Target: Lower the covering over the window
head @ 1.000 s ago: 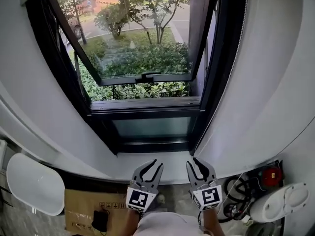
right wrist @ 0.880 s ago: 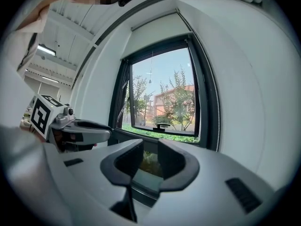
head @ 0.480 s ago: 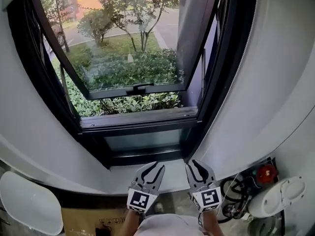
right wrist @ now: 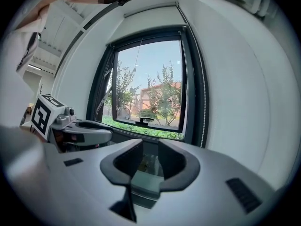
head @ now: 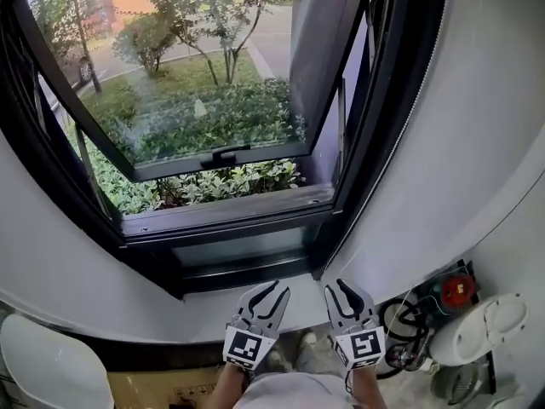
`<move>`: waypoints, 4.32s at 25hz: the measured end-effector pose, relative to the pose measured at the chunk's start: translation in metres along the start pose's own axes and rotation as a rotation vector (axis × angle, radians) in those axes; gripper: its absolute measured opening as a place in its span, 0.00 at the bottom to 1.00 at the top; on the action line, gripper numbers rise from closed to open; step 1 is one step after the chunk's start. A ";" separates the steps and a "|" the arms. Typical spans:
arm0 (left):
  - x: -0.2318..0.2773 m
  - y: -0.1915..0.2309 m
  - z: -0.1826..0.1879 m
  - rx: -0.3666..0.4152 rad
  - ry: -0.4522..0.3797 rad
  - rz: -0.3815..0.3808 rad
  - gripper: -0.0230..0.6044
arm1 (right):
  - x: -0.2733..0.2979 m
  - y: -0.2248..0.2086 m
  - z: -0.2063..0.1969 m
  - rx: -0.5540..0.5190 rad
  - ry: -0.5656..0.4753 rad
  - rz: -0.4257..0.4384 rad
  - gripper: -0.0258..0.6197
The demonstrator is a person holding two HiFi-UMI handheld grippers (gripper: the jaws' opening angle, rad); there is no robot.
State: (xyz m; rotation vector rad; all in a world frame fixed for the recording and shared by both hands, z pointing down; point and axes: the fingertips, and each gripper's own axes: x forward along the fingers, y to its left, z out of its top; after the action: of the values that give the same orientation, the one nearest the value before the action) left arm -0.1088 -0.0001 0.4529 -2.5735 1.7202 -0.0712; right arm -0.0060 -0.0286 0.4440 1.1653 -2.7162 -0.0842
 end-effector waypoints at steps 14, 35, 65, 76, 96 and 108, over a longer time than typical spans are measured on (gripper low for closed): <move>0.077 -0.003 0.019 0.065 -0.006 0.025 0.19 | 0.031 -0.065 0.012 -0.003 -0.083 0.006 0.19; 0.189 -0.031 0.030 0.086 -0.040 -0.117 0.19 | 0.045 -0.123 0.007 0.047 -0.066 -0.080 0.19; 0.295 -0.044 0.005 0.042 0.009 -0.195 0.31 | 0.032 -0.134 0.000 0.060 -0.008 -0.358 0.19; 0.294 -0.034 0.000 0.009 0.036 -0.146 0.11 | 0.014 -0.129 0.001 0.074 -0.004 -0.391 0.19; 0.192 -0.043 -0.006 0.012 0.035 -0.447 0.07 | 0.043 -0.096 0.050 0.042 -0.060 -0.117 0.21; 0.166 -0.047 -0.010 -0.012 0.016 -0.458 0.07 | 0.066 -0.099 0.105 0.000 -0.163 -0.043 0.24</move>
State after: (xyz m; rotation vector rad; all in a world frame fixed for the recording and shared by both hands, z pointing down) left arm -0.0029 -0.1353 0.4683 -2.9246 1.1023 -0.0968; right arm 0.0000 -0.1467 0.3383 1.2694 -2.8302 -0.1941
